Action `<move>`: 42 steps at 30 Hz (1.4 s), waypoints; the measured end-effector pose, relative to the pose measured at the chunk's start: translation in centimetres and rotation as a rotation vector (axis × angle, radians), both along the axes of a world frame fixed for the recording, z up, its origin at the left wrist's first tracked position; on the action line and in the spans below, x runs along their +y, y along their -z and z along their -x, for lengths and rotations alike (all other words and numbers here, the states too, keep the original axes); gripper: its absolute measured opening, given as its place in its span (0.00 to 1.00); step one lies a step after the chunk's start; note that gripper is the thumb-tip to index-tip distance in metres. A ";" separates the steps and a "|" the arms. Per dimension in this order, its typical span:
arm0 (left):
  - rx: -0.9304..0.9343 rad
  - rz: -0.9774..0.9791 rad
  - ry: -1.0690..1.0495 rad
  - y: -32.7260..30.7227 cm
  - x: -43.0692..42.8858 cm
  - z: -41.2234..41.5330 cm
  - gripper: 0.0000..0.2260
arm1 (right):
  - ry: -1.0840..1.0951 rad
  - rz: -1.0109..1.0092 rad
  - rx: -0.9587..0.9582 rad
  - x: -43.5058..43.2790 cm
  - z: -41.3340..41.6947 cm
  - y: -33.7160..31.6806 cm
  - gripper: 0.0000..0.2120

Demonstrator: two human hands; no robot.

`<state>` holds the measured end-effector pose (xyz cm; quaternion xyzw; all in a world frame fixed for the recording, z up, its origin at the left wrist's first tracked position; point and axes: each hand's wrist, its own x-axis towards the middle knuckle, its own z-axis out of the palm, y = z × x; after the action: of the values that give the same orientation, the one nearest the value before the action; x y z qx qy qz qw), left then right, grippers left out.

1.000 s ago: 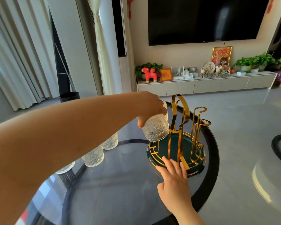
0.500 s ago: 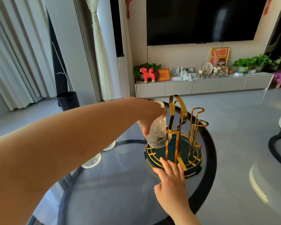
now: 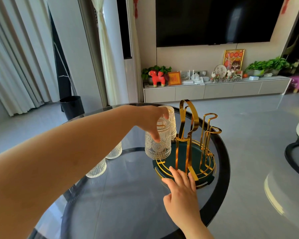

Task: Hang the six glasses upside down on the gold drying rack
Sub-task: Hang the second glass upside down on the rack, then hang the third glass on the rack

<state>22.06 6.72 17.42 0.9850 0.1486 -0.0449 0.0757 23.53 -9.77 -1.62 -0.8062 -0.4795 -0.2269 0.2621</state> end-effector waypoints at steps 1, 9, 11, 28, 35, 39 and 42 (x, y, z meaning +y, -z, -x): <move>-0.007 0.004 0.002 0.1 0.1 0.1 0.36 | -0.004 0.004 0.007 0.0 0.0 -0.1 0.25; -0.077 0.063 -0.028 0.5 -0.1 0.8 0.34 | -0.006 0.025 0.019 -0.2 0.0 -0.2 0.24; -0.139 0.096 -0.063 0.4 -0.5 1.4 0.32 | -0.009 0.047 0.037 -0.2 0.0 -0.3 0.24; -1.229 0.349 -0.967 11.8 -1.0 21.2 0.10 | -0.087 0.277 0.233 -0.6 0.0 -0.7 0.17; -1.241 0.360 -1.244 15.5 2.1 23.1 0.34 | -0.085 0.276 0.238 -0.4 0.1 -0.6 0.15; -1.087 0.519 -1.183 16.5 4.6 23.6 0.43 | -0.062 0.281 0.233 -0.3 0.4 -0.8 0.17; -1.055 0.517 -1.147 16.8 5.6 23.4 0.43 | -0.053 0.306 0.216 -0.2 0.4 -0.7 0.20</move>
<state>-1.31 12.30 0.66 0.5989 0.5589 0.4370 0.3715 23.11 -9.94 -0.88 -0.8435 -0.4985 -0.0563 0.1922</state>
